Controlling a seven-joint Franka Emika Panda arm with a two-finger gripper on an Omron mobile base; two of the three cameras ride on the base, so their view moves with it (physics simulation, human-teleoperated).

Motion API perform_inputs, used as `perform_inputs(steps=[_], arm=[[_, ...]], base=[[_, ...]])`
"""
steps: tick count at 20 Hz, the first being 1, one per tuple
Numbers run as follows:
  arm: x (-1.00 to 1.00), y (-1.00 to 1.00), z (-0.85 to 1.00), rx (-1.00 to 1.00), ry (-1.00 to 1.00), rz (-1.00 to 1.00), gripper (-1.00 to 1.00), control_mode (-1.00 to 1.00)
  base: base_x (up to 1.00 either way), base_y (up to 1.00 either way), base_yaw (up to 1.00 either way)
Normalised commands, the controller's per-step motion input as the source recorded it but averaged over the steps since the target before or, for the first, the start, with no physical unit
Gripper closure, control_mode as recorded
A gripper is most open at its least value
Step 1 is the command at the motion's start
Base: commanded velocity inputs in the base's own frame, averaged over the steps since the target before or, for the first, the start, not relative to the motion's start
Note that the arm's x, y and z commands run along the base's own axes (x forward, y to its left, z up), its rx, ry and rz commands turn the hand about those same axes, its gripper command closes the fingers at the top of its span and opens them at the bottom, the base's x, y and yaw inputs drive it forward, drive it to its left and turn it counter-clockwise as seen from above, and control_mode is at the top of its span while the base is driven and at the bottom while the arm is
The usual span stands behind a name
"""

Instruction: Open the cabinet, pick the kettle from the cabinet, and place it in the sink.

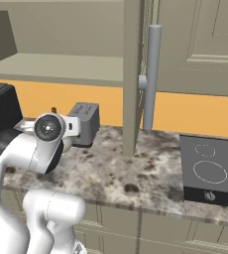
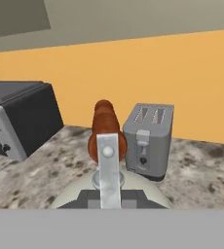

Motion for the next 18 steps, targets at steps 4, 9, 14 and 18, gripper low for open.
perform_inputs(steps=[4,9,14,18], arm=[[0.1,0.17,-0.29,0.0,-0.07,0.0,1.0,-1.0],[0.1,0.15,-0.27,0.0,-0.02,-0.02,1.0,-1.0],[0.05,0.08,-0.23,0.0,-0.03,0.0,1.0,-1.0],[0.02,0.04,-0.18,0.0,-0.02,0.0,1.0,-1.0]], base=[[0.0,0.0,0.0],[0.0,0.0,0.0],[0.0,0.0,0.0],[0.0,0.0,0.0]])
